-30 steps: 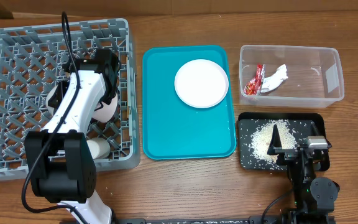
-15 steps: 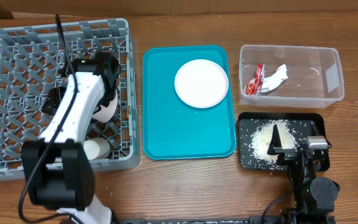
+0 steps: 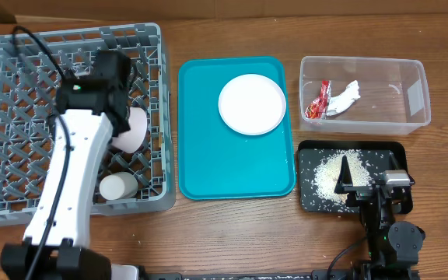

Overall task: Sort waste into correct bins and load items into the dishwasher
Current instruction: 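Reach the left gripper to the white plate and grasp its edge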

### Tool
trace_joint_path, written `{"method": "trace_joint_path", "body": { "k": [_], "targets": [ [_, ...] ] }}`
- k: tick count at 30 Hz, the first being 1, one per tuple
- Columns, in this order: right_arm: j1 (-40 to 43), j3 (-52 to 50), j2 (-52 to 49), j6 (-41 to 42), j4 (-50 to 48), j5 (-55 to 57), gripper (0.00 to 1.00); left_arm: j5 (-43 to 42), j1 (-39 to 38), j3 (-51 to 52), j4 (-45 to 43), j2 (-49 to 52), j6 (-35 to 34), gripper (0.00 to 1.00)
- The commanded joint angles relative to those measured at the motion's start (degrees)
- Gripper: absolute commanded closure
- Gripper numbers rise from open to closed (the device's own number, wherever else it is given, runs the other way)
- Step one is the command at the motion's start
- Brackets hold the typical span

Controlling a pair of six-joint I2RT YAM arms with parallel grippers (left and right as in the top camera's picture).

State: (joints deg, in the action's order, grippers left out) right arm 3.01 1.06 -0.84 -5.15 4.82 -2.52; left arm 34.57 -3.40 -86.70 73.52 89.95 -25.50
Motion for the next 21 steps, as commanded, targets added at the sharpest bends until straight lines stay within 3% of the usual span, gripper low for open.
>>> {"method": "trace_joint_path", "body": {
  "k": [1, 2, 4, 5, 6, 7, 8, 9, 11, 17, 21],
  "targets": [
    [0.33, -0.61, 0.68, -0.26, -0.26, 0.46, 0.0, -17.62, -0.52, -6.12, -0.68, -2.49, 6.4, 0.39],
    [0.33, -0.61, 0.68, -0.26, -0.26, 0.46, 0.0, -18.32, -0.52, -6.58, -0.74, -2.49, 6.08, 0.59],
    [0.33, -0.61, 0.68, -0.26, -0.26, 0.46, 0.0, -19.96, -0.42, -6.64, -1.44, -2.47, 5.75, 0.85],
    [0.33, -0.61, 0.68, -0.26, -0.26, 0.46, 0.0, -22.16, -0.42, -6.62, -2.08, -2.36, 5.79, 0.96],
    [0.33, -0.61, 0.68, -0.26, -0.26, 0.46, 0.0, -25.18, -0.52, -6.64, -3.02, -2.34, 6.34, 0.96],
    [0.33, -0.61, 0.68, -0.26, -0.26, 0.46, 0.0, -33.22, -1.49, -6.62, -5.86, -2.29, 9.81, 0.92],
    [0.33, -0.61, 0.68, -0.28, -0.26, 0.46, 0.0, -37.81, -3.41, -6.62, -8.85, -2.21, 12.57, 0.7],
    [0.33, -0.61, 0.68, -0.28, -0.26, 0.46, 0.0, -38.62, -4.83, -6.62, -10.38, -1.95, 13.49, 0.59],
    [0.33, -0.61, 0.68, -0.26, -0.26, 0.46, 0.0, -38.64, -8.35, -6.62, -12.92, -0.96, 14.84, 0.49],
    [0.33, -0.61, 0.68, -0.26, -0.26, 0.46, 0.0, -37.27, -19.17, -6.62, -19.69, 9.49, 15.63, 0.31],
    [0.33, -0.61, 0.68, -0.26, -0.26, 0.46, 0.0, -36.57, -22.51, -6.84, -23.45, 19.85, 7.54, 0.33]
  ]
}}
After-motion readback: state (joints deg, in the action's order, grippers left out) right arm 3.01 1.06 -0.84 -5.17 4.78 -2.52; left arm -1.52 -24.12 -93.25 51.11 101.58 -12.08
